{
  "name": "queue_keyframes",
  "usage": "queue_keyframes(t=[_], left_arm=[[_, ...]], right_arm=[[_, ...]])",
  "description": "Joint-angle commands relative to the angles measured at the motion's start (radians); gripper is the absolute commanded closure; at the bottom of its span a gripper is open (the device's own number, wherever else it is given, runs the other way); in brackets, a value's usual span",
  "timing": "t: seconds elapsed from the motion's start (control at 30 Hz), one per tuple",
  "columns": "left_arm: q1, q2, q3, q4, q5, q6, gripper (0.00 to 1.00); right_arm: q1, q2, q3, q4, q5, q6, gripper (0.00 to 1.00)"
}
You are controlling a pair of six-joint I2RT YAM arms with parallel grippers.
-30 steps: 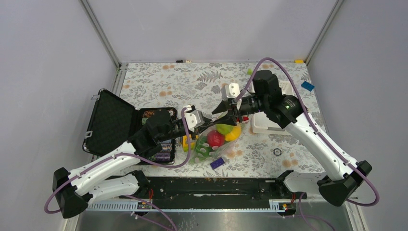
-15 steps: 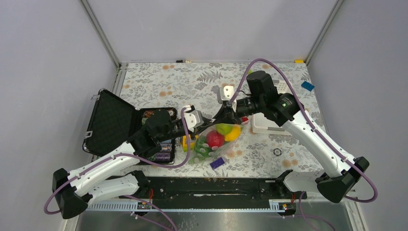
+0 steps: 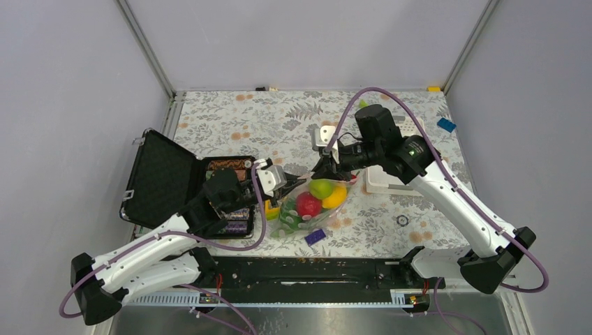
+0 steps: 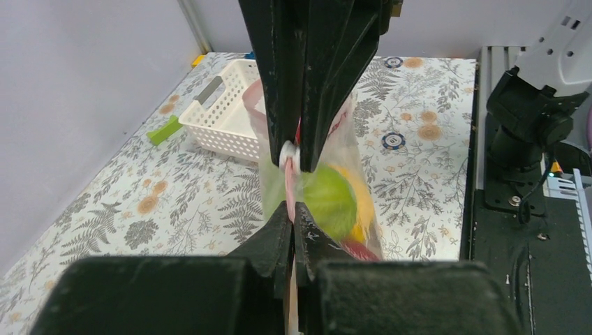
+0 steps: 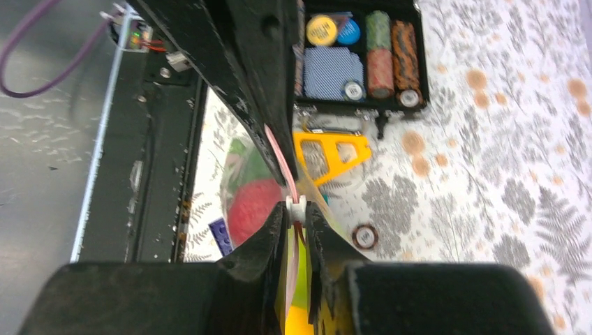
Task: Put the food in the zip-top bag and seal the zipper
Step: Zip the zipper food storage bag at the center of the board.
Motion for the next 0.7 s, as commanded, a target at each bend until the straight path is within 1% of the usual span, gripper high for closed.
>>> queue_keyframes(t=[0.0, 0.3, 0.47, 0.6, 0.67], left_arm=[[0.000, -0.058, -0.023, 0.093, -0.078, -0.027, 1.00], [0.001, -0.101, -0.071, 0.120, -0.193, -0.045, 1.00], [0.000, -0.124, -0.095, 0.123, -0.255, -0.051, 1.00], [0.001, -0.149, -0.110, 0.121, -0.298, -0.053, 1.00], [0.001, -0.162, -0.117, 0.120, -0.313, -0.054, 1.00]], right_arm=[[-0.010, -0.010, 0.035, -0.054, 0.256, 0.024, 1.00], [-0.046, -0.056, -0.002, -0.069, 0.462, 0.046, 1.00], [-0.094, -0.082, -0.025, -0.076, 0.521, 0.056, 1.00], [-0.154, -0.092, -0.034, -0.077, 0.548, 0.068, 1.00], [-0.184, -0.085, -0.034, -0.077, 0.593, 0.082, 1.00]])
